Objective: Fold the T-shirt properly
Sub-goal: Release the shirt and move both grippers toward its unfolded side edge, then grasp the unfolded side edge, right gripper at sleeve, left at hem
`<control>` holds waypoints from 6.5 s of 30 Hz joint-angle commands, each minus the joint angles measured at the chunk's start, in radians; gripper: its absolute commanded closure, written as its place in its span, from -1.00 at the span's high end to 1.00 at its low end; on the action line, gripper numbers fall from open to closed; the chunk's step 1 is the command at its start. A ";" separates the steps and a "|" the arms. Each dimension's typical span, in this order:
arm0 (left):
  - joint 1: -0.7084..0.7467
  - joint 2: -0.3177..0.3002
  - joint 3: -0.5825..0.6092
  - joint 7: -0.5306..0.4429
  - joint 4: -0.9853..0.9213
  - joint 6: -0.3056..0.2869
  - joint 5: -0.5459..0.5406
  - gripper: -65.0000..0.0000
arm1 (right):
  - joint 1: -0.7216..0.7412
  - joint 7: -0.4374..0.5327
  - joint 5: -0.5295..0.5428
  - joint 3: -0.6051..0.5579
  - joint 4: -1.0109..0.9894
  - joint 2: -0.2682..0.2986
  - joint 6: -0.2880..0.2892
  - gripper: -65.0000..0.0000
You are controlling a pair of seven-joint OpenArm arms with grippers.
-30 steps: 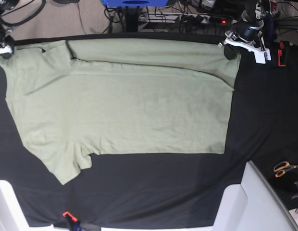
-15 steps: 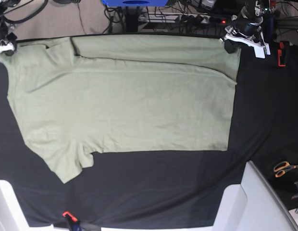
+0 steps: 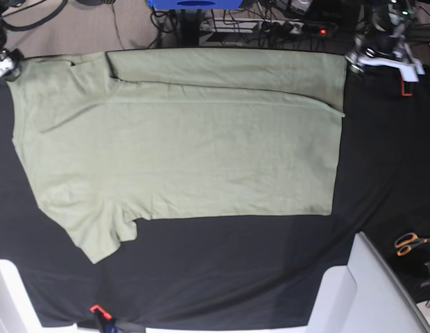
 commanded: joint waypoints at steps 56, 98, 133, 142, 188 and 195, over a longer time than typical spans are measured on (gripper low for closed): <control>0.008 0.011 -0.200 -0.014 0.068 -0.298 0.150 0.84 | 0.523 0.591 0.023 -0.965 -0.933 0.522 0.003 -0.99; -0.135 0.067 -0.191 -0.009 0.062 -0.303 0.363 0.84 | 0.299 -0.074 -0.127 -0.647 -0.061 0.309 0.001 0.42; -0.198 0.028 -0.177 0.018 0.058 -0.301 0.381 0.84 | 0.586 0.268 -0.562 -0.669 -0.752 0.306 0.001 -0.97; -0.554 -0.024 -0.090 0.275 -0.088 -0.298 0.463 0.84 | 0.586 0.268 -0.562 -0.669 -0.750 0.301 0.001 -0.99; -0.575 0.014 0.076 0.186 -0.323 -0.298 0.573 -1.00 | 0.584 0.268 -0.560 -0.669 -0.746 0.301 0.001 -1.00; -0.534 0.016 0.076 0.195 -0.271 -0.298 0.573 -1.00 | 0.584 0.268 -0.560 -0.669 -0.746 0.300 0.001 -1.00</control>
